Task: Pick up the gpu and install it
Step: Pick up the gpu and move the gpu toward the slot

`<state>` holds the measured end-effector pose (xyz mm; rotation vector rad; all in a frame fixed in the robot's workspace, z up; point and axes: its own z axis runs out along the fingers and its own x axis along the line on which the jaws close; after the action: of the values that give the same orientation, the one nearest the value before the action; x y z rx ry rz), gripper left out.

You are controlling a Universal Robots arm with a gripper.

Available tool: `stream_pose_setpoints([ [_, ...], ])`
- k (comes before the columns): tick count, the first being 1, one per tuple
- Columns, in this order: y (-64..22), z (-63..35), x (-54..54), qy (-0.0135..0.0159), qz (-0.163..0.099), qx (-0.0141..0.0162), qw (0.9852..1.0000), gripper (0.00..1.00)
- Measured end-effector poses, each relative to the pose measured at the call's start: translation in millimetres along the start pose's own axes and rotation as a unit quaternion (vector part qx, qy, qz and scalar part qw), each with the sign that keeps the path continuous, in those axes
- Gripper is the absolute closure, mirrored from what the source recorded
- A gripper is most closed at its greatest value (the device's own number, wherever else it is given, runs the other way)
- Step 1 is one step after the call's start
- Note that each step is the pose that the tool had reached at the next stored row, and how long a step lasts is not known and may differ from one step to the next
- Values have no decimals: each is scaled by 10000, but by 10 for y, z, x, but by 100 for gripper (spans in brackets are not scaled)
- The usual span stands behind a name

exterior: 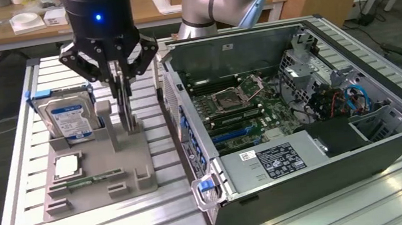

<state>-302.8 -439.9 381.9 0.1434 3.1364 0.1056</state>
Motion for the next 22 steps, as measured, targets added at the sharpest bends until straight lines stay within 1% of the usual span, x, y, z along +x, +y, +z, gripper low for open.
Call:
stream_pose_setpoints([
  [2, 5, -64, 0, 0, 1, 0, 10000, 73],
  [7, 18, -261, 0, 0, 1, -4, 10000, 73],
  [16, 45, -667, 1, 0, 3, -6, 10000, 73],
  [17, 46, -689, 1, 0, 3, -6, 10000, 73],
  [20, 47, -689, -4, 0, 2, -6, 10000, 73],
  [22, 52, -690, -63, 0, 3, -5, 10000, 73],
])
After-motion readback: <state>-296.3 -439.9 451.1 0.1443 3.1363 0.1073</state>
